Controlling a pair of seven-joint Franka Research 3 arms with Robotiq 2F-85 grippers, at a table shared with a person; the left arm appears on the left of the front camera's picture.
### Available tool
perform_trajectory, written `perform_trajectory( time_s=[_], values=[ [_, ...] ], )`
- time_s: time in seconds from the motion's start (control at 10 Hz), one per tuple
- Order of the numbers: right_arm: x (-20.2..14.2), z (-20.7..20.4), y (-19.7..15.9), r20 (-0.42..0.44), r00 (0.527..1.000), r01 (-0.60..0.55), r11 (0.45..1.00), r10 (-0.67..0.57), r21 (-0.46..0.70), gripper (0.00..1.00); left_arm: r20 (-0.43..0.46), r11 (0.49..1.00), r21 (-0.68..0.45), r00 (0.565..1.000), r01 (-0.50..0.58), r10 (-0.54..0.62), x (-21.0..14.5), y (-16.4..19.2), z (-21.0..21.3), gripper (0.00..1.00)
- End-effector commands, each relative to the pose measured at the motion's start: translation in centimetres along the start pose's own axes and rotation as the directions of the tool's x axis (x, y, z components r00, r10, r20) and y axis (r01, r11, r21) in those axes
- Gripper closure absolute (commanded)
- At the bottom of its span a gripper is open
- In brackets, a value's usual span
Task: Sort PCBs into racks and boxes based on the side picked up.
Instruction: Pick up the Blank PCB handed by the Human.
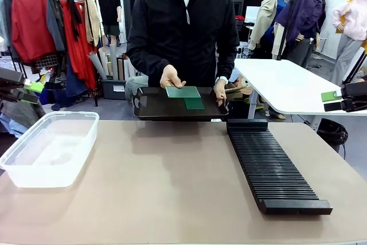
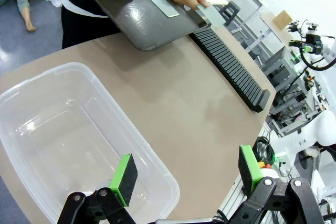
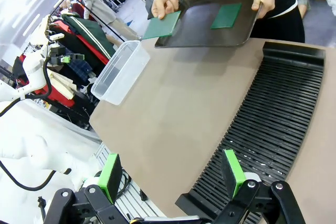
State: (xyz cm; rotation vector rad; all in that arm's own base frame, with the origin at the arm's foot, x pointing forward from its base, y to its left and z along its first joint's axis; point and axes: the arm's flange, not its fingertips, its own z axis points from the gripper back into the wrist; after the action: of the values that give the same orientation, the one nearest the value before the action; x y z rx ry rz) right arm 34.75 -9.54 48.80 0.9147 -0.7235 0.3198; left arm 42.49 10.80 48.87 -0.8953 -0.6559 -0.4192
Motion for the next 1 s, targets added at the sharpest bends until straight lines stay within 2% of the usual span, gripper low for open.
perform_trajectory(
  time_s=[0.0, 0.9],
  values=[
    [0.03, -0.21, 0.27, 0.018, 1.0, 0.007, 1.0, -0.007, 0.012, 0.0, 0.002, 1.0, 0.001, 1.0, 0.002, -0.002, 0.02, -0.08, 0.15, 0.0],
    [0.03, -0.21, 0.27, 0.018, 1.0, 0.007, 1.0, -0.007, 0.012, 0.0, 0.002, 1.0, 0.001, 1.0, 0.002, -0.002, 0.02, -0.08, 0.15, 0.0]
  ],
)
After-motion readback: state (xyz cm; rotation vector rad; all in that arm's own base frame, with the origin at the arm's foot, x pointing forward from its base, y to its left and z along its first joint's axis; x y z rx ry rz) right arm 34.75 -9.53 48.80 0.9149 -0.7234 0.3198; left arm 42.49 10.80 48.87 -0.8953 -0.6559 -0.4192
